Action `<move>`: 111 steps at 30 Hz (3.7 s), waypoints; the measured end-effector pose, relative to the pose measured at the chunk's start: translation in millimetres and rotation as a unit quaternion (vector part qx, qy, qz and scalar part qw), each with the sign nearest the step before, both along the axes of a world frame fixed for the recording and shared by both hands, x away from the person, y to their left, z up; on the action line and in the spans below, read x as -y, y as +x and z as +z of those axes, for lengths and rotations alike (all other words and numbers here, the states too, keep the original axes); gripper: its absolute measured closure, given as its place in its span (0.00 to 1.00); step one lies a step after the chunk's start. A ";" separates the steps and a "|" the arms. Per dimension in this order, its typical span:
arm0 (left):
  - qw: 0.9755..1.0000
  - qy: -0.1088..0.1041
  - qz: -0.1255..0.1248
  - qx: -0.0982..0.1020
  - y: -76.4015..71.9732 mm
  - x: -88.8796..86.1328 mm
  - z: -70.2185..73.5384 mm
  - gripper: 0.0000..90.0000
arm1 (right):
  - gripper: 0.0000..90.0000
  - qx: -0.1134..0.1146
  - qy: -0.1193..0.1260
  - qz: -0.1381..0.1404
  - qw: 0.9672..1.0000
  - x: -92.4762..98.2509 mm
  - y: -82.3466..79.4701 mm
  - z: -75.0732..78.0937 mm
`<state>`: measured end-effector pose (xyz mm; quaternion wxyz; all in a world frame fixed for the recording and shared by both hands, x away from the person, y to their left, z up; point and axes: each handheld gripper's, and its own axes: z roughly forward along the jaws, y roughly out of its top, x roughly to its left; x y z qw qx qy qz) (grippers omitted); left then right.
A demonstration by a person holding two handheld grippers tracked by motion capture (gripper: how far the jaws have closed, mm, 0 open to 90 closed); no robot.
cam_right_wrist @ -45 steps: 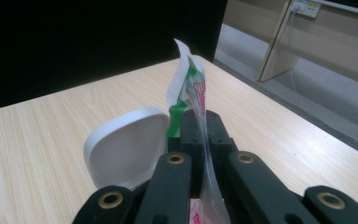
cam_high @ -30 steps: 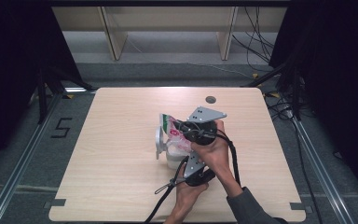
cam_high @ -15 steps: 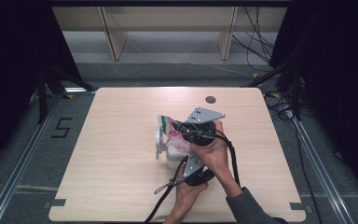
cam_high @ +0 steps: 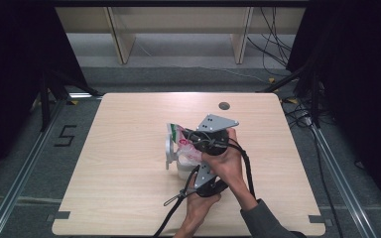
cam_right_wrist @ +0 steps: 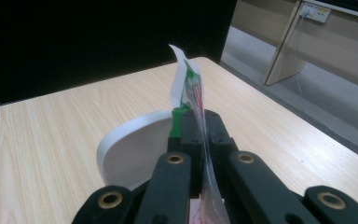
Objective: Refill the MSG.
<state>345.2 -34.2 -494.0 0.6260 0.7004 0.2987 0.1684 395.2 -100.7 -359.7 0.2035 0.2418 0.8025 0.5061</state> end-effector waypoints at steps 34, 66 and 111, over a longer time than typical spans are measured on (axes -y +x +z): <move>0.999 -0.036 -0.003 -0.008 0.8 5.5 0.7 0.88 | 0.99 0.001 0.006 -0.003 1.000 0.9 -1.5 3.2; 0.999 -0.040 -0.006 -0.011 3.7 4.3 0.1 0.88 | 0.99 0.016 0.006 -0.004 1.000 -0.1 0.8 2.5; 1.000 0.000 -0.007 -0.006 5.0 -1.0 0.8 0.88 | 0.99 0.012 0.003 -0.014 1.000 1.4 3.4 1.7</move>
